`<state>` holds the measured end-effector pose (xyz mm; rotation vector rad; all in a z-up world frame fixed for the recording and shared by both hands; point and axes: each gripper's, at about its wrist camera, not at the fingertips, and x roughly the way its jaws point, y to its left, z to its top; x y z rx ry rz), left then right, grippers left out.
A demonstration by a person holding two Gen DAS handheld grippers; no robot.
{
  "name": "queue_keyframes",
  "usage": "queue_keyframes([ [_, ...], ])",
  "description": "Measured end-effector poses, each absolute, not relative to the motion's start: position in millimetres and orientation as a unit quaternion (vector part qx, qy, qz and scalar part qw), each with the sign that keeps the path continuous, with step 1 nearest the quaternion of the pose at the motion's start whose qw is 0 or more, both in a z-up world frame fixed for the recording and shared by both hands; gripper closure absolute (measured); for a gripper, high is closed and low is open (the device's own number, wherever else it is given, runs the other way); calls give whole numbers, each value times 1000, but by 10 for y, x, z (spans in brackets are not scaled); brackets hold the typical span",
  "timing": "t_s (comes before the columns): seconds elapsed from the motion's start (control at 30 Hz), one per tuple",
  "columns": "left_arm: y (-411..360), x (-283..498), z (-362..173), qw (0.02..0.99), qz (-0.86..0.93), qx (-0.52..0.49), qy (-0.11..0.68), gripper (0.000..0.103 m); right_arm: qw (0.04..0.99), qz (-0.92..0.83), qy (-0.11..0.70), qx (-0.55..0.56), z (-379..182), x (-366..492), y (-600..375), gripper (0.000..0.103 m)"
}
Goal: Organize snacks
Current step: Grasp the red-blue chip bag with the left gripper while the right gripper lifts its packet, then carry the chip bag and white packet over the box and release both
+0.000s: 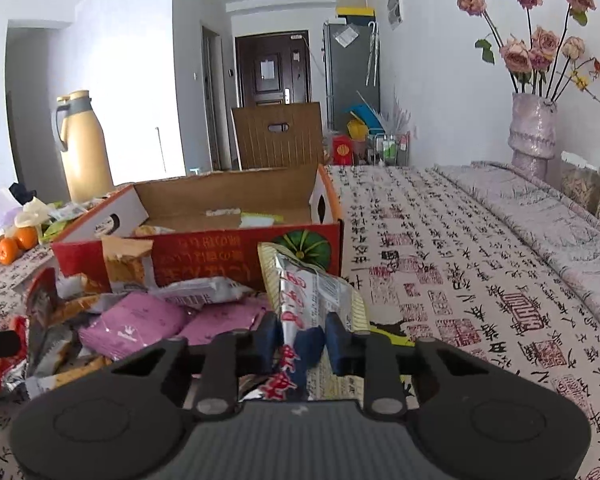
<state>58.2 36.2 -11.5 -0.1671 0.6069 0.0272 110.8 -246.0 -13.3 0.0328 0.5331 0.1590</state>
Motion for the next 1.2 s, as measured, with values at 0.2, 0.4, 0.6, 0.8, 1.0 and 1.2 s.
queue_keyframes([
  [0.2, 400, 677, -123, 944, 13, -94, 315, 0, 963, 86, 253, 19, -83, 1017, -2450, 81],
  [0.4, 400, 764, -177, 933, 1, -110, 341, 23, 964, 92, 247, 18, -63, 942, -2419, 81],
  [0.6, 430, 717, -163, 932, -10, -124, 340, 40, 966, 91, 242, 16, -39, 881, -2421, 81],
  [0.8, 421, 656, -123, 936, -16, -121, 331, 45, 967, 92, 238, 15, -25, 835, -2409, 81],
  [1.0, 422, 564, -36, 942, -15, -118, 315, 46, 969, 90, 230, 16, 21, 767, -2418, 81],
  [1.2, 410, 491, 103, 949, -17, -112, 295, 46, 971, 90, 221, 15, 76, 697, -2417, 81],
])
